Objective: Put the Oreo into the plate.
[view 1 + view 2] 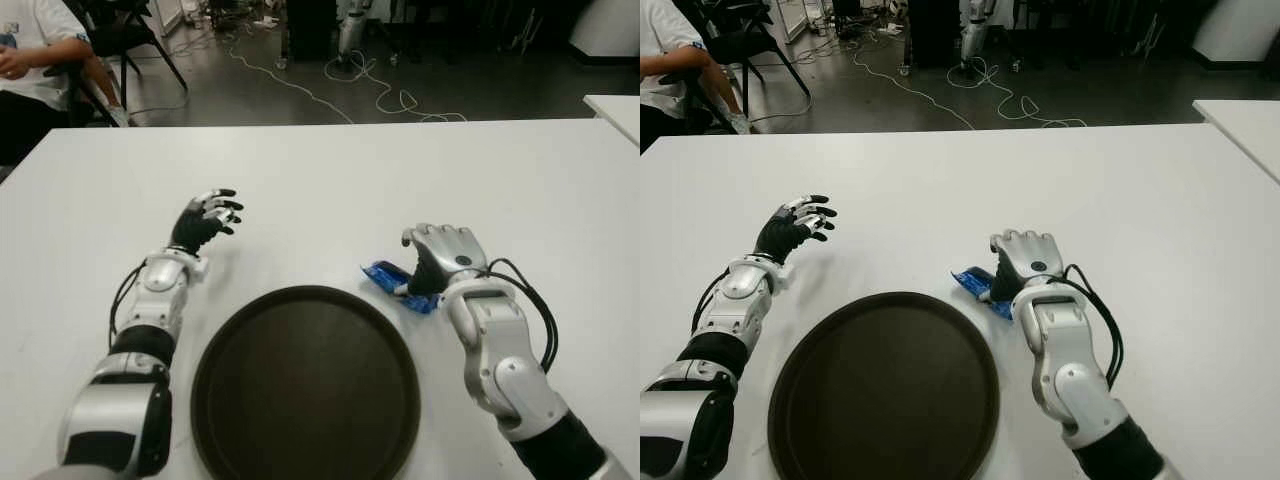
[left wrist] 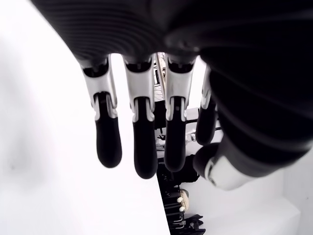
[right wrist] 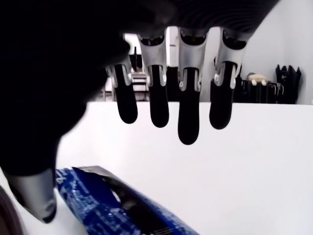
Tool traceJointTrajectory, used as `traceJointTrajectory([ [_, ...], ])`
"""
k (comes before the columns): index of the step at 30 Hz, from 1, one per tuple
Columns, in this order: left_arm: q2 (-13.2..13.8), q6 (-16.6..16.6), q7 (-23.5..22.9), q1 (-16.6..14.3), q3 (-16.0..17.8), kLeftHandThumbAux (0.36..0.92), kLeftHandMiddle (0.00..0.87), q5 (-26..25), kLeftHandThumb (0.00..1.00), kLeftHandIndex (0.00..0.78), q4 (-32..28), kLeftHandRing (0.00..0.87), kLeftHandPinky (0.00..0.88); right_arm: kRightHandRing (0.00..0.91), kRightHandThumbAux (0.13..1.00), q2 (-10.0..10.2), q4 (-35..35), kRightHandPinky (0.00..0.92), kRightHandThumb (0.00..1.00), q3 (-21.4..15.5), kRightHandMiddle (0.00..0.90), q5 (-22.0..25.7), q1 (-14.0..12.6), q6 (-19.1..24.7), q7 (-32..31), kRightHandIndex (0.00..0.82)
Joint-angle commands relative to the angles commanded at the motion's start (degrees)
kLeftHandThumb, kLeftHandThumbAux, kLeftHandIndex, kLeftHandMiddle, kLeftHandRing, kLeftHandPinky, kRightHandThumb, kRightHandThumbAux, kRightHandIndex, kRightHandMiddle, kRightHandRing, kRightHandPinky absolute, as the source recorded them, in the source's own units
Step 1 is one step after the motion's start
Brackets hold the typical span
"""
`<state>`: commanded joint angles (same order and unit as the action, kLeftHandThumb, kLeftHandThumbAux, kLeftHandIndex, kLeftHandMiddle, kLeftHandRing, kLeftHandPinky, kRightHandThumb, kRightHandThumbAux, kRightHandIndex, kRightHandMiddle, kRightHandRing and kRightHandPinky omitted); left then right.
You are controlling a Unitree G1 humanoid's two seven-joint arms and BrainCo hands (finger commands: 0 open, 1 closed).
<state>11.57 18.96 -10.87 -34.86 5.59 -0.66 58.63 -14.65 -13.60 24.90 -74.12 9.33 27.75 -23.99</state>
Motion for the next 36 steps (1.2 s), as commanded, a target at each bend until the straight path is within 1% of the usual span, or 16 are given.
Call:
traceJointTrajectory([
  [9,0.2,-0.1,-0.3,0.5,-0.1,0.704,0.387,0.1,0.075,0.275,-0.9,0.421,0.464,0.383,0.692,0.3,0.1,0.439,0.000,-0.2,0.343,0.3,-0.2,-0.2,-0.1,0.331],
  [14,0.3,-0.2,-0.3,0.6,-0.1,0.697,0.381,0.2,0.086,0.273,-1.0,0.410,0.447,0.380,0.694,0.5,0.3,0.416,0.000,-0.3,0.340,0.4,-0.2,-0.5,0.1,0.330],
  [22,0.3,-0.8,-0.6,0.3,0.2,0.700,0.377,-0.2,0.081,0.260,-0.8,0.410,0.453,0.369,0.693,0.8,0.9,0.392,0.000,-0.6,0.332,0.2,0.0,-0.6,0.4,0.321],
  [25,0.3,-0.6,-0.5,0.2,0.2,0.690,0.373,-0.2,0.078,0.261,-0.6,0.407,0.446,0.366,0.698,0.9,1.1,0.399,0.000,-0.7,0.327,0.2,0.1,-0.5,0.5,0.314],
  [30,0.2,-0.3,-0.6,0.3,0.2,0.698,0.371,-0.2,0.082,0.257,-0.7,0.403,0.445,0.370,0.699,1.2,1.8,0.413,0.000,-0.8,0.332,0.4,0.2,-0.5,1.0,0.319],
  [36,0.2,-0.2,-0.9,0.5,0.3,0.704,0.371,-0.3,0.082,0.250,-1.0,0.405,0.450,0.367,0.695,1.8,3.7,0.400,0.000,-0.6,0.329,0.6,0.8,-0.1,1.1,0.320],
])
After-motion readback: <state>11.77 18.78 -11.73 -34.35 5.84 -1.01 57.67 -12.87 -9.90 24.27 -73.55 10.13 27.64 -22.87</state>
